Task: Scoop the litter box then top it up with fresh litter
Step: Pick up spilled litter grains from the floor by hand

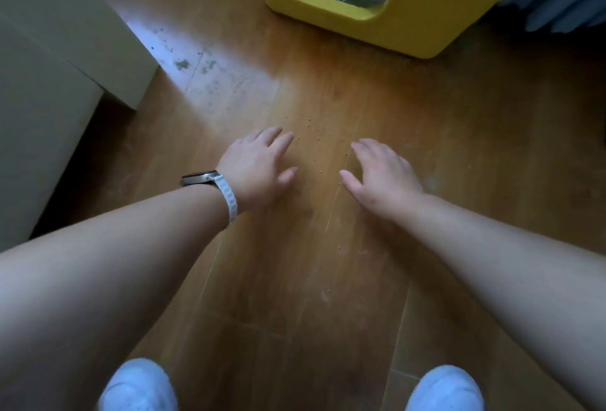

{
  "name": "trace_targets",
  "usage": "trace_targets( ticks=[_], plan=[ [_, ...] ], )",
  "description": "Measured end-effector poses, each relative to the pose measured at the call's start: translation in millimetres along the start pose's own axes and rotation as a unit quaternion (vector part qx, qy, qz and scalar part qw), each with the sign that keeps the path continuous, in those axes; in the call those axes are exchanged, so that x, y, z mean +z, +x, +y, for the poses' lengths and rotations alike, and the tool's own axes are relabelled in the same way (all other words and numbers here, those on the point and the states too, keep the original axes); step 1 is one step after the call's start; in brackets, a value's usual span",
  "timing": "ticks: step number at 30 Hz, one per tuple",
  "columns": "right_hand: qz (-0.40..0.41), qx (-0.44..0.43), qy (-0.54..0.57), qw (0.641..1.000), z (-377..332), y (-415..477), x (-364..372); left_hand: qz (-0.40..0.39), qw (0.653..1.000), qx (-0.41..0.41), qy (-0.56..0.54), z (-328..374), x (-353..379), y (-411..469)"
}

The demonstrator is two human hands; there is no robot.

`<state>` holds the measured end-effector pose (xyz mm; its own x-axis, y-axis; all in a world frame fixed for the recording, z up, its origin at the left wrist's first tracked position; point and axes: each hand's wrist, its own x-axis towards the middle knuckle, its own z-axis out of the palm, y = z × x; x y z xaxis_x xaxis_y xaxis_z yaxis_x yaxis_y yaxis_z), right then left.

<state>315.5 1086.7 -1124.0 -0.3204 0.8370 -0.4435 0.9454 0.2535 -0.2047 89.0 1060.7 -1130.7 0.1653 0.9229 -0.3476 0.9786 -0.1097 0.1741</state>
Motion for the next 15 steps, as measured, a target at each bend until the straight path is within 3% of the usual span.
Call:
trace_targets(
  ticks=[7,15],
  plan=[
    [-0.028,0.088,-0.018,0.996,32.9,-3.3,36.8,-0.010,0.999,-0.018,0.035,-18.8,18.9,39.5],
    [-0.023,0.082,-0.047,0.995,43.3,4.9,63.6,-0.008,0.997,0.066,0.035,-25.9,40.6,73.1]
  ],
)
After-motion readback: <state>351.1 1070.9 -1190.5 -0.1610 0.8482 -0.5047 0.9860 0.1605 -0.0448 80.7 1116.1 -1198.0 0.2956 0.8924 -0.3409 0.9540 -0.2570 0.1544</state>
